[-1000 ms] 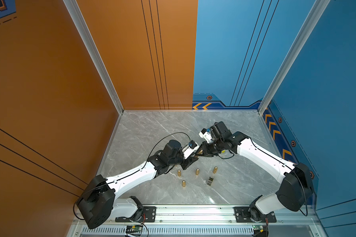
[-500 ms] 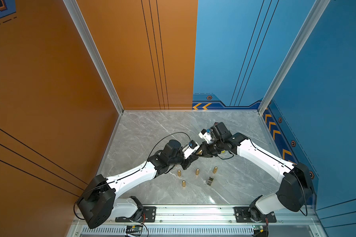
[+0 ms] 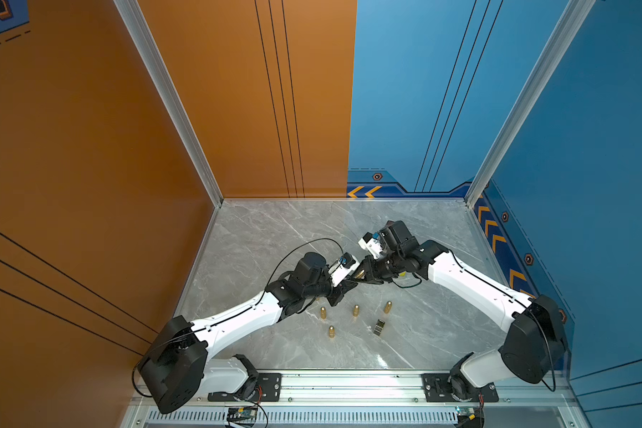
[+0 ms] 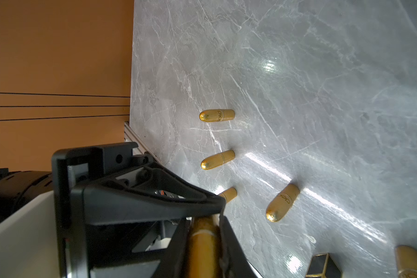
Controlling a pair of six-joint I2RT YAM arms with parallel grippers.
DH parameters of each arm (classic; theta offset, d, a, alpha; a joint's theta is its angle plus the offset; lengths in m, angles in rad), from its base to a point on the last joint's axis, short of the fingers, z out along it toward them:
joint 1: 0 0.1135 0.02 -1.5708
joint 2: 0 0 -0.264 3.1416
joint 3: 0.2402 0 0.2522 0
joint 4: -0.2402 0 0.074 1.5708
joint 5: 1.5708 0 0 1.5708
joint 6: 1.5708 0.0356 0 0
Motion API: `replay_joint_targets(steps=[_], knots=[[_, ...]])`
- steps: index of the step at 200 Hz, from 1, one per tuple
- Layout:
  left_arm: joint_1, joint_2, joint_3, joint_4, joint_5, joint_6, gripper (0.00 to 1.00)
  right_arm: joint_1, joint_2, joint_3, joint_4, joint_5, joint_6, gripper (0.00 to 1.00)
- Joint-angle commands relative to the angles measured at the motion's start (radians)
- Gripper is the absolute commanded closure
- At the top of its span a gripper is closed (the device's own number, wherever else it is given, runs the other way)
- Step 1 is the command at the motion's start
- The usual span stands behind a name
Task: Open the lipstick cap
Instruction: Open the cover of the lipstick.
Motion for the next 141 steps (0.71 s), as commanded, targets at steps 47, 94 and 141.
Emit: replay_joint_targets(steps=[47, 94, 141], knots=[[0.013, -0.022, -0.034, 0.018, 0.005, -0.022, 1.00, -0.019, -0.056, -0.022, 0.073, 0.008, 0.033, 0.71], [0.021, -0.030, -0.037, 0.007, 0.022, -0.019, 1.00, -0.025, -0.065, -0.029, 0.075, 0.005, 0.032, 0.70], [0.024, -0.045, -0.031, -0.009, 0.002, -0.025, 1.00, -0.008, -0.064, -0.018, 0.037, 0.058, -0.009, 0.72]])
